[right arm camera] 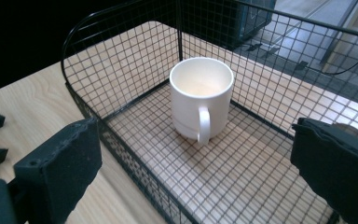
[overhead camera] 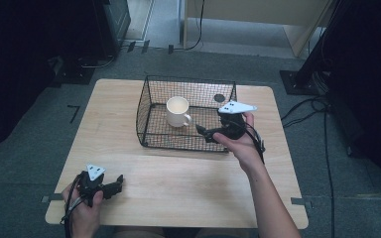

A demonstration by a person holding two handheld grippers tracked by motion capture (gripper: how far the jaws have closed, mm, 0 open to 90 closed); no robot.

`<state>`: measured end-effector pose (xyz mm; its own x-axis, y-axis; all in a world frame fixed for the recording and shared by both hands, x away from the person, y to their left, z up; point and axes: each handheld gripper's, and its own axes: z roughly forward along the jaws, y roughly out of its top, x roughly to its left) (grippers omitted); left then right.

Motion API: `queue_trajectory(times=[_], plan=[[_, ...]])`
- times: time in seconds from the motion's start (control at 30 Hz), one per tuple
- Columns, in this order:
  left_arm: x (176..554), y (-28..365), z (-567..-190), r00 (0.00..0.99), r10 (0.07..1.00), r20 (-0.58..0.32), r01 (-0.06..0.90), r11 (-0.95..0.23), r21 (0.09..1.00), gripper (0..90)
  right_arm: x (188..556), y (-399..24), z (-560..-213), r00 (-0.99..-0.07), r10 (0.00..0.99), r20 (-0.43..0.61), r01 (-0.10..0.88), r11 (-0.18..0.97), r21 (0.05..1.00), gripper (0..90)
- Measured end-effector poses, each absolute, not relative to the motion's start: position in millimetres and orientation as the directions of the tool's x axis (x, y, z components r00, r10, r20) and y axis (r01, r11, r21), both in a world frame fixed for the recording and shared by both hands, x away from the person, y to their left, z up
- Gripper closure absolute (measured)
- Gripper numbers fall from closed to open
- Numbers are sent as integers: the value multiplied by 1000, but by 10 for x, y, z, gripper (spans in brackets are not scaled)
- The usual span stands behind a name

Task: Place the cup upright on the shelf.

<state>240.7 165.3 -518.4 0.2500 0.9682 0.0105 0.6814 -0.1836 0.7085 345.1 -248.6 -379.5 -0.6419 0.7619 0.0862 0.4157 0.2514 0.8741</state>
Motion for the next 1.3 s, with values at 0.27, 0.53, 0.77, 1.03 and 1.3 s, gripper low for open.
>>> queue_trajectory(times=[0.27, 0.53, 0.77, 1.03, 1.3], plan=[[2407, 1653, -5184, 249, 968, 11, 682, -184, 708, 132, 3219, -2696, -3895, -608, 790, 83, 429, 239, 871, 0], [2407, 1651, -5185, 248, 969, 9, 681, -181, 709, 132, 2999, -2970, -4033, -575, 811, 108, 454, 207, 867, 0], [2407, 1652, -5186, 249, 968, 10, 681, -182, 710, 132, 2799, -3217, -4159, -539, 835, 109, 473, 192, 860, 0], [2407, 1653, -5185, 251, 968, 11, 681, -184, 709, 132, 2624, -3463, -4383, -484, 865, 130, 515, 162, 842, 0], [2407, 1653, -5185, 251, 968, 12, 681, -185, 709, 132, 2387, -3769, -4600, -416, 892, 178, 550, 91, 830, 0]])
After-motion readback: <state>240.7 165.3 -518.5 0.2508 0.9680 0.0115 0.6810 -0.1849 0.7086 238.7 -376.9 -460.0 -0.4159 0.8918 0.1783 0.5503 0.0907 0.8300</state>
